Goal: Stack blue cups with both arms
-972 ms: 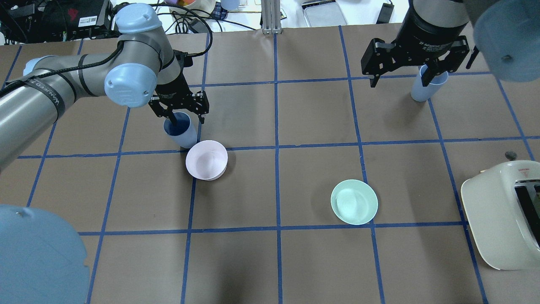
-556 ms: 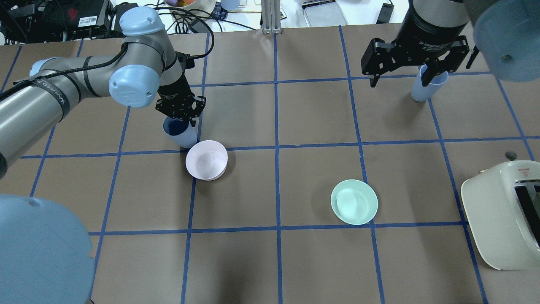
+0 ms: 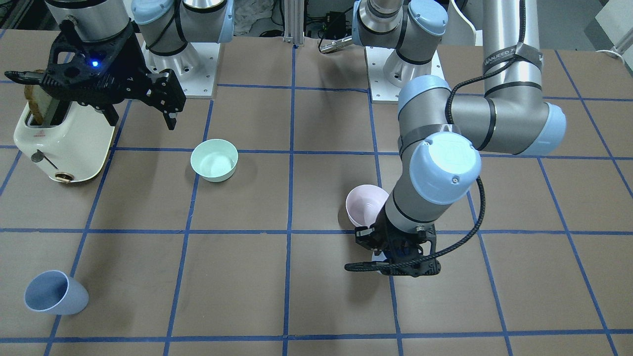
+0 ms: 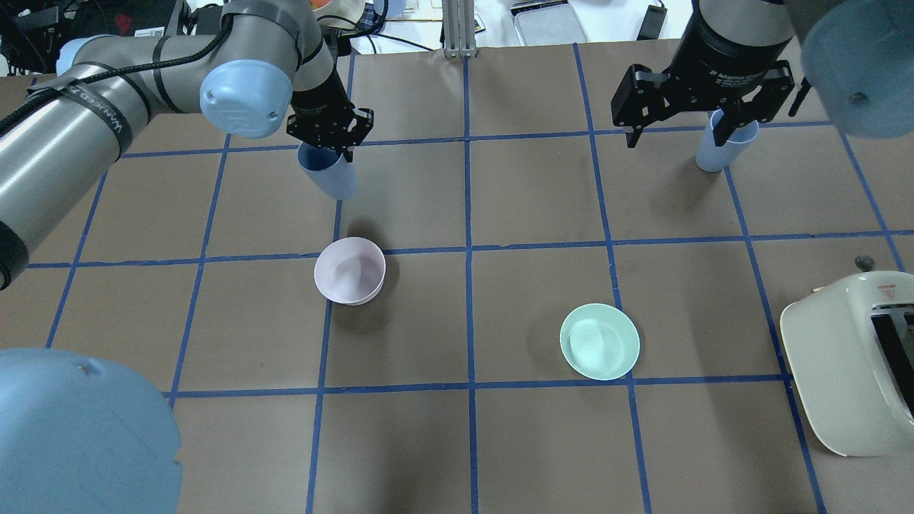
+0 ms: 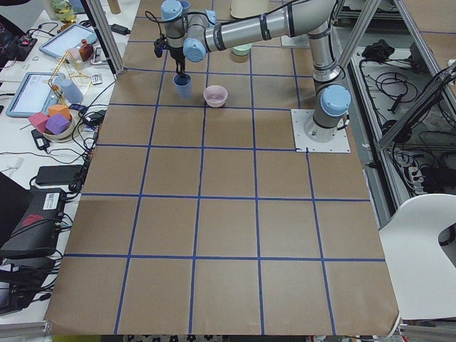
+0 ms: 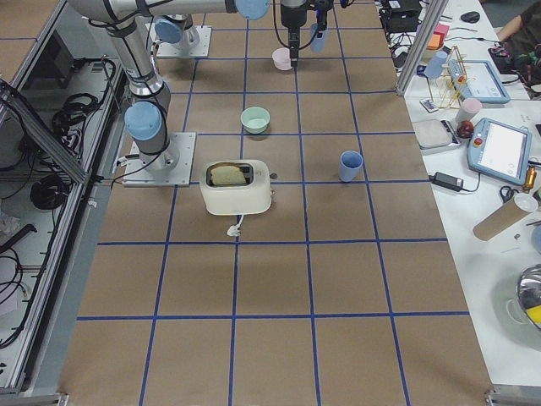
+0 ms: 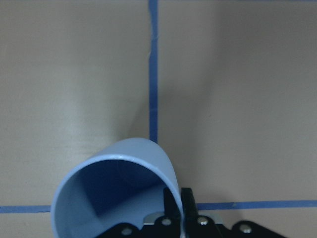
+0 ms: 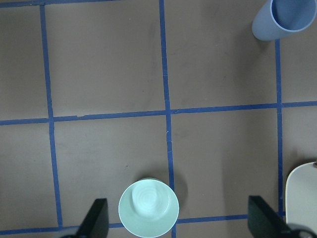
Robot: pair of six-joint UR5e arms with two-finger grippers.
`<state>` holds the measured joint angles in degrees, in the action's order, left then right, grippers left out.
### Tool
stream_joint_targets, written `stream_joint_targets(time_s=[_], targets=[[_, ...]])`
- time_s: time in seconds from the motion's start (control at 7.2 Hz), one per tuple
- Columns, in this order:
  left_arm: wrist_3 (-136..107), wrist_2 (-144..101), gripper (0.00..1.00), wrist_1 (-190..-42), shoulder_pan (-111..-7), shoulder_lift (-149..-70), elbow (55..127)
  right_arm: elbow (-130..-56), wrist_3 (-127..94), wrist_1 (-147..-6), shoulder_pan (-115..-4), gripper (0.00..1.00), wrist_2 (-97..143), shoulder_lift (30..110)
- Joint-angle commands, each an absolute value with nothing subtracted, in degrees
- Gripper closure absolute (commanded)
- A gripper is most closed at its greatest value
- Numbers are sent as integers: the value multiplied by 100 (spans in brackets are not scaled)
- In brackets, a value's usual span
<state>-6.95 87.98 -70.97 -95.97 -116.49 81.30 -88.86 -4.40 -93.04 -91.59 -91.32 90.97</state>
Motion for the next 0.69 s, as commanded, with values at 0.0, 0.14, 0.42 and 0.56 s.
stream_joint_targets(time_s=[0.0, 0.14, 0.42, 0.56], targets=[[-1525, 8640, 100, -7075, -10358, -11733, 8112, -8894, -439, -9299, -9158, 0, -9132, 9097], [-2138, 8648, 100, -7032, -10693, -11829, 8121, -8895, -439, -9299, -9158, 0, -9132, 9097], [-2731, 8596, 100, -6351, -10871, -12197, 8086, -8895, -439, -9281, -9158, 0, -9141, 9097], [-3108, 8587, 100, -5902, -11003, -12399, 8060, -8895, -439, -9290, -9158, 0, -9141, 9097]])
